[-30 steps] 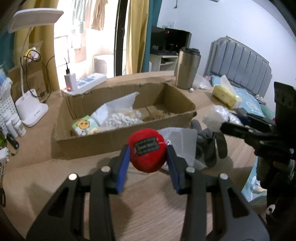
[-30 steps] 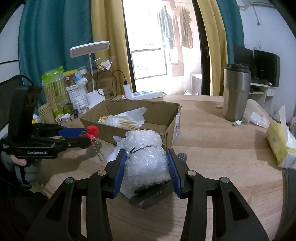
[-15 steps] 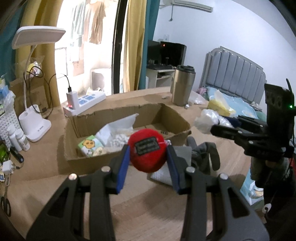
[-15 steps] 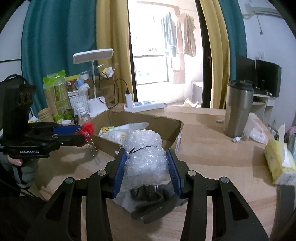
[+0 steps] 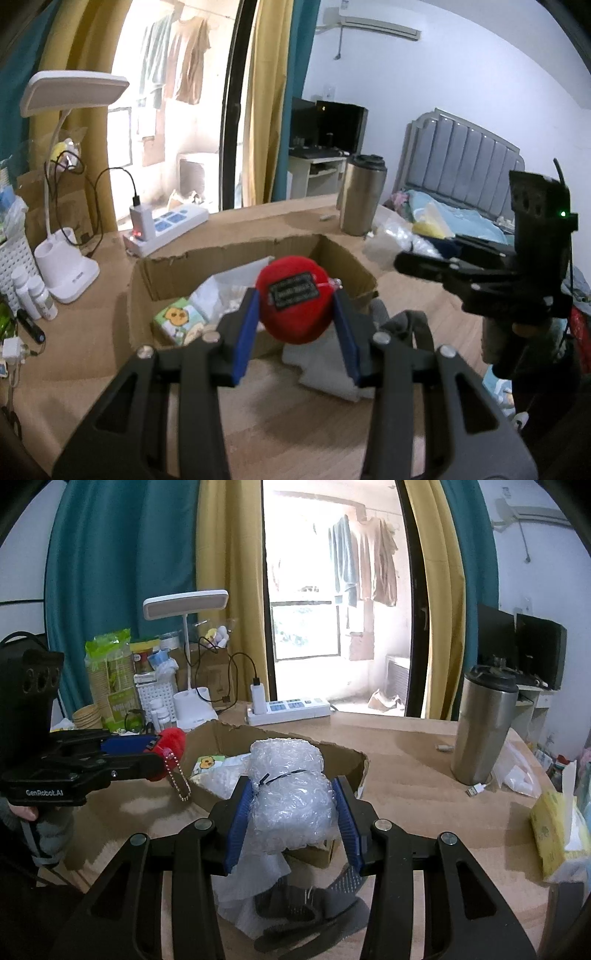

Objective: Organize soft objects
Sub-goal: 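Carry the red ball and bubble-wrap bag over the box and release both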

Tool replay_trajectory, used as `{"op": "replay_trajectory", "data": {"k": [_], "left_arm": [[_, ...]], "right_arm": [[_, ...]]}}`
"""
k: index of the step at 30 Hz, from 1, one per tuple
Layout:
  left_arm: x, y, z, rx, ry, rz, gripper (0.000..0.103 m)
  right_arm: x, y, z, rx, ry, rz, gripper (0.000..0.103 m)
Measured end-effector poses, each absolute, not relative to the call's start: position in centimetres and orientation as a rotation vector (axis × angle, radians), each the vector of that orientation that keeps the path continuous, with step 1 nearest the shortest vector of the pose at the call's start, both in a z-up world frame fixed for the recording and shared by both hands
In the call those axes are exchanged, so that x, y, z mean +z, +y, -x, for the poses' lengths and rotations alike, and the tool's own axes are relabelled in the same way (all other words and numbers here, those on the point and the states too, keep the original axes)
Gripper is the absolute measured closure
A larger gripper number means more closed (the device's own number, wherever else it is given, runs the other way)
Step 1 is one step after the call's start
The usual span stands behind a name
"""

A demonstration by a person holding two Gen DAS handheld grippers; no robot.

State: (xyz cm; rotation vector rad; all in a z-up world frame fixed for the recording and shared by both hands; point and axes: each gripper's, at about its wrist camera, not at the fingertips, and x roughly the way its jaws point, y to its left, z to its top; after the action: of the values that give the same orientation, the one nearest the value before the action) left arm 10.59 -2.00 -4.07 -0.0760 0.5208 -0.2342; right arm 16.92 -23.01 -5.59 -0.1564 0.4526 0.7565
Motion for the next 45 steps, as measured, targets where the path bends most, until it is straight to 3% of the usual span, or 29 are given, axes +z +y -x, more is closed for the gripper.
{"op": "replay_trajectory", "data": {"k": [29,45], "left_arm": [[-6.7,-2.4,-18.7,-0.246,0.582,0.146,0.061],[-9.0,-3.6,-21.6,-0.230,0.680,0.133,0.059]], "right_arm": [[-6.5,-20.6,-23.3,0.766,0.440,0.126,0.057],[-8.2,-19.9,-25.3,0.771,0.522,0.100,0.056]]}}
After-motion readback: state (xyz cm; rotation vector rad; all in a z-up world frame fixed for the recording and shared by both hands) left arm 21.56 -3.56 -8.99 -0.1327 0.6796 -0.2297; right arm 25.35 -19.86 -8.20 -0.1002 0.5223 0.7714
